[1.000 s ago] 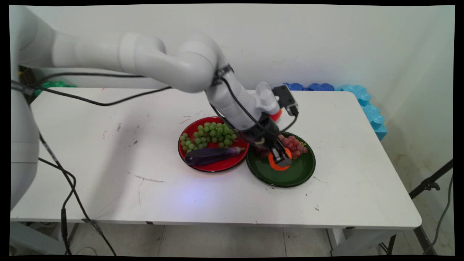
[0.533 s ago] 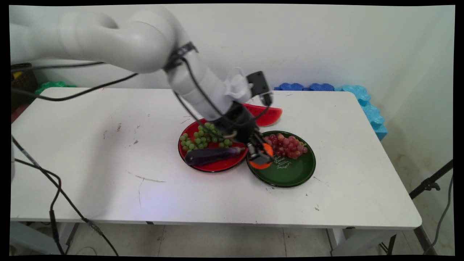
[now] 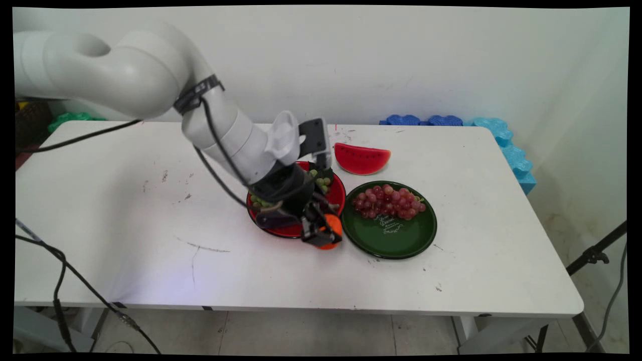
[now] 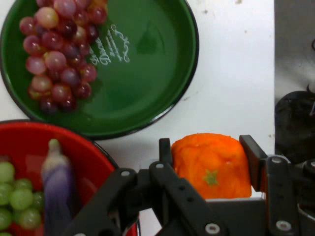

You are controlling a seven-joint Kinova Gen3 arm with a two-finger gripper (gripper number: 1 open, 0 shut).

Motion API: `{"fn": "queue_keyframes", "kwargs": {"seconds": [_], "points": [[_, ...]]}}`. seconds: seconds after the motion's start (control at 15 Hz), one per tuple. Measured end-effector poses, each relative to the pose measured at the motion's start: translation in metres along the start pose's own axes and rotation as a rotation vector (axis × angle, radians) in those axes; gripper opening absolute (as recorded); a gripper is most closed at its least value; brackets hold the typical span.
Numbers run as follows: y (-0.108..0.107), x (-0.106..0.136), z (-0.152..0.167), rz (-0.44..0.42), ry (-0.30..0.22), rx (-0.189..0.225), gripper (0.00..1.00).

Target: Place the picked object on the table

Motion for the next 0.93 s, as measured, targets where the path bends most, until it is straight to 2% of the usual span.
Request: {"fn": "queue_keyframes", "kwargs": {"seconds": [0.53, 0.93], "points": [[-0.003, -0.035, 0.029, 0.029, -0.007, -0.005, 0.0], [-0.007, -0.046, 0.052, 0.036, 0.021, -0.01, 0.0]]}}
